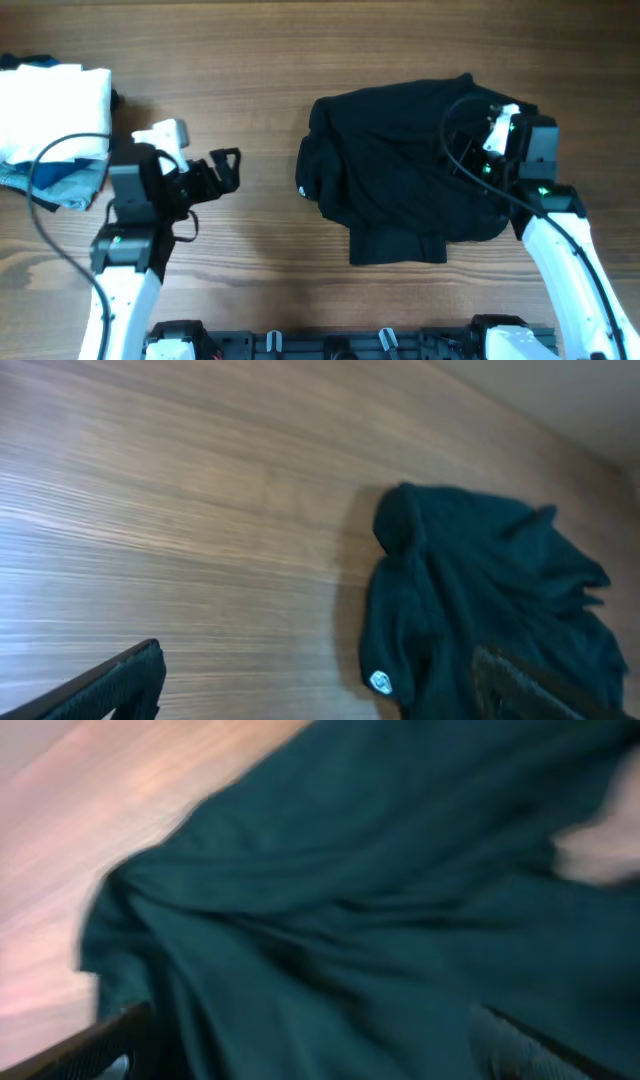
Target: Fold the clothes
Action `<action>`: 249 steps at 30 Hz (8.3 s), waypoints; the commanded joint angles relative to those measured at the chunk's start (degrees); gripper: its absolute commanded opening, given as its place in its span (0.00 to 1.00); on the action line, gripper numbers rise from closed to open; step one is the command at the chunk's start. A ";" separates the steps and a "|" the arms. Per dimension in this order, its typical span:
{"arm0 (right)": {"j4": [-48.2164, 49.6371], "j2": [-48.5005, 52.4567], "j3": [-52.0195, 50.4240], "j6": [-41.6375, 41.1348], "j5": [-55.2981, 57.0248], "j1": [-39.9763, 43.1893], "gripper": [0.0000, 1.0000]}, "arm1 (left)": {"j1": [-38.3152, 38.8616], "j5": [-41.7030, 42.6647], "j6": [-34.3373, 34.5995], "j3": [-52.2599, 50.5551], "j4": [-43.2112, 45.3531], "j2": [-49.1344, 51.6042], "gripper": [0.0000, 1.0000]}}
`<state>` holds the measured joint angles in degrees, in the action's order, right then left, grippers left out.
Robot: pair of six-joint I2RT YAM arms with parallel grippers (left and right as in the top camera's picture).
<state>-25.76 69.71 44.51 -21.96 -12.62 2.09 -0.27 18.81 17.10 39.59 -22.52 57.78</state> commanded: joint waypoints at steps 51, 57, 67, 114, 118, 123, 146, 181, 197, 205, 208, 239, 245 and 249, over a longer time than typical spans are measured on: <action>-8.83 -1.57 -0.17 2.45 6.64 0.13 1.00 | 5.05 -12.04 16.28 2.95 -8.11 30.42 0.73; -8.83 -1.57 -0.17 2.43 6.64 0.13 1.00 | 5.05 -11.80 16.41 0.35 -3.52 31.43 0.79; -8.83 -1.57 -0.15 2.45 6.67 0.13 1.00 | 10.54 -10.12 16.37 0.35 -1.44 36.83 0.42; 28.15 36.70 -0.15 -7.15 -3.43 -9.64 0.28 | -13.40 -16.28 10.12 7.89 -29.64 11.61 0.04; 27.58 35.50 -0.15 -6.71 -3.43 -9.05 0.04 | -13.38 -15.32 10.14 7.89 -28.61 11.61 0.04; 10.73 19.61 0.90 -6.54 8.76 3.80 0.04 | -13.33 -7.23 10.10 7.89 -19.30 11.67 0.04; -12.90 7.32 0.96 0.90 9.51 14.64 0.04 | 9.35 -3.56 13.38 -0.76 -28.46 14.84 0.60; -26.97 -0.63 18.82 5.33 0.07 14.64 0.04 | -0.35 4.09 5.62 21.90 -35.32 2.32 0.04; -32.92 -13.29 42.75 13.07 -0.31 14.64 0.04 | -1.14 -8.50 -3.50 51.84 -38.05 -0.37 0.04; -25.44 -4.35 45.05 17.88 -4.35 14.64 0.04 | -1.07 -8.15 -3.50 52.41 -33.57 8.96 0.04; -17.44 9.97 45.07 18.53 -11.30 14.14 0.04 | -1.07 -5.55 -5.38 52.41 -23.30 22.88 0.04; -47.89 31.21 28.92 -0.46 27.19 12.24 0.04 | 8.66 2.32 -7.87 33.75 -61.51 51.06 0.04; -48.00 31.21 28.92 -1.97 29.33 12.22 0.04 | 7.04 -0.46 -7.37 35.50 -53.99 50.10 0.55; -47.34 31.21 28.92 -1.99 29.03 12.22 0.04 | 0.52 -7.43 -0.96 41.59 -40.76 46.64 0.99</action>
<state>-73.60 101.06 73.58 -22.94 14.63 13.96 3.77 17.52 11.22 78.98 -69.54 107.83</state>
